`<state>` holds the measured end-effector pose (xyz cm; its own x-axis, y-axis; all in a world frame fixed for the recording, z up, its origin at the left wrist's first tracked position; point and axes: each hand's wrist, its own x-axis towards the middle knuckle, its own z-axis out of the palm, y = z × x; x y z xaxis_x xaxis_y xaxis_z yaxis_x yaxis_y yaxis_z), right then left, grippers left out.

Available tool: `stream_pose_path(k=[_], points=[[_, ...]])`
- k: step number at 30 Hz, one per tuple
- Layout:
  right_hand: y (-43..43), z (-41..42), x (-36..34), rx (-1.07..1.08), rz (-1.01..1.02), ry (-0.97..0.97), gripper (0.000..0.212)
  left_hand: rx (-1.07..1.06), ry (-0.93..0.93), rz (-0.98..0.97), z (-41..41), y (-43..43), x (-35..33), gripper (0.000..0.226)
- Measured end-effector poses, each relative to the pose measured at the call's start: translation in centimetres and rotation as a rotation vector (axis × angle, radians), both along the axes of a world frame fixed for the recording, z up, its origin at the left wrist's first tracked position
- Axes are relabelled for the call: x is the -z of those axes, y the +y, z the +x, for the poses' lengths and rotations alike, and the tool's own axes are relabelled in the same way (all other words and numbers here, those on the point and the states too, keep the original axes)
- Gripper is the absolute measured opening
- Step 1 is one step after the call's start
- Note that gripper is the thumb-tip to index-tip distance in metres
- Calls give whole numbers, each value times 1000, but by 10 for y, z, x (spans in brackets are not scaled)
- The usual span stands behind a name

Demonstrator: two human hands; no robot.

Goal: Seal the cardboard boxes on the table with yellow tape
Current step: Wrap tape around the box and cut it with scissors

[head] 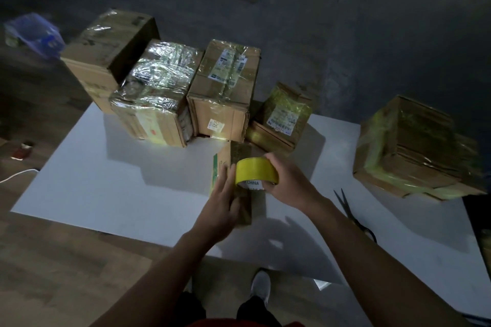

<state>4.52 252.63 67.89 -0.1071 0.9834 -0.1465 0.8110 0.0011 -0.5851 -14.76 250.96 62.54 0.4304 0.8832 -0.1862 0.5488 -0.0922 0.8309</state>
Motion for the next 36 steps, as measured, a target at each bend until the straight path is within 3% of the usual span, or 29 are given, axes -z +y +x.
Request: stream_pose_path(k=[9, 15, 19, 22, 27, 36], points=[[-6, 8, -20, -43, 58, -236, 50, 1, 21, -56, -18, 4, 0, 64], [-7, -1, -3, -12, 10, -247, 42, 238, 529, 253, -35, 9, -6, 72], [-11, -5, 8, 48, -15, -250, 34, 294, 731, 276, -35, 17, -15, 61], [-13, -13, 12, 87, 23, -236, 23, 234, 768, 282, -11, 19, -34, 64], [-15, -12, 15, 109, 20, -233, 20, 230, 739, 198, 20, 12, -32, 94], [-24, -14, -9, 113, 15, -211, 39, 120, 745, 221, 21, 11, -24, 84]])
